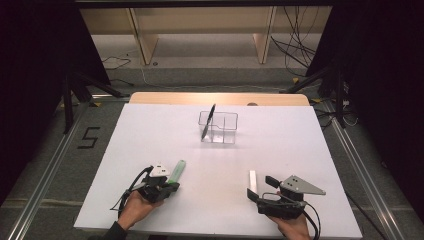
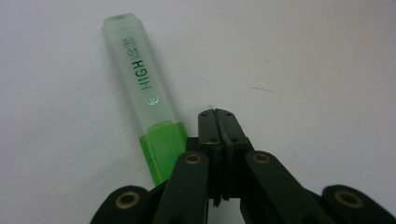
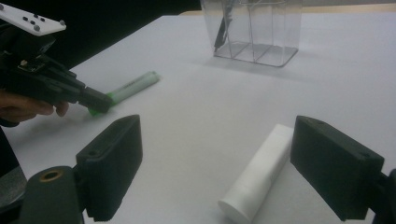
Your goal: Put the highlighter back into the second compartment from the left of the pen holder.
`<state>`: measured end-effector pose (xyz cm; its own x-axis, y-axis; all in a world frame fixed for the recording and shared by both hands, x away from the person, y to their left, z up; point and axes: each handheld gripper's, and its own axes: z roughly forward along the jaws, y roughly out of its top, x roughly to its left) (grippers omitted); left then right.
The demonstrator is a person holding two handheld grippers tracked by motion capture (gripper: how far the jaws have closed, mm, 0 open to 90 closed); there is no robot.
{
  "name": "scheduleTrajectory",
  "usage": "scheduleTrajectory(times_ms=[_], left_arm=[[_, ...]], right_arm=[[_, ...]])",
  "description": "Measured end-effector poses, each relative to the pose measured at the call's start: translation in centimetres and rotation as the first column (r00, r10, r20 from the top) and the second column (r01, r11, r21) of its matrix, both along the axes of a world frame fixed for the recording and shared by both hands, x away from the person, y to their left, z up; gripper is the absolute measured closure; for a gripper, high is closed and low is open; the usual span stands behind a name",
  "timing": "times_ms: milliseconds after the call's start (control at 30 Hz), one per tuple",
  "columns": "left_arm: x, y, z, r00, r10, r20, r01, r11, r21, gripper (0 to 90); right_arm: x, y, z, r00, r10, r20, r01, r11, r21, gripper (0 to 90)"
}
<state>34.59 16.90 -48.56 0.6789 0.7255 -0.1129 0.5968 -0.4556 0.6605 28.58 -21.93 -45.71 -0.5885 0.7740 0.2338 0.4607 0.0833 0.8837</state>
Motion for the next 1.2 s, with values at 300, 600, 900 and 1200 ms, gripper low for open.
scheduleTrajectory(times_ms=[300,600,900,1200], left_arm=[[0.7,1.2,0.0,0.9986,0.051,0.015,-0.051,0.9983,0.026,89.4],[1.2,2.2,-0.1,0.996,0.087,0.018,-0.088,0.9957,0.03,89.3],[1.5,2.5,1.9,0.9985,0.038,0.04,-0.038,0.9993,0.001,64.9],[3.0,2.3,3.4,1.0,0.003,-0.006,-0.003,0.9935,0.114,28.3]], right_arm=[[0.1,0.0,-0.1,1.0,-0.003,-0.002,0.003,1.0,-0.002,17.9],[0.1,0.0,-0.1,1.0,-0.005,-0.006,0.005,1.0,-0.003,18.1],[0.1,-0.1,-0.1,0.9999,-0.01,-0.007,0.01,1.0,0.002,18.3],[0.1,0.1,-0.1,1.0,-0.005,-0.006,0.005,1.0,0.002,18.4]])
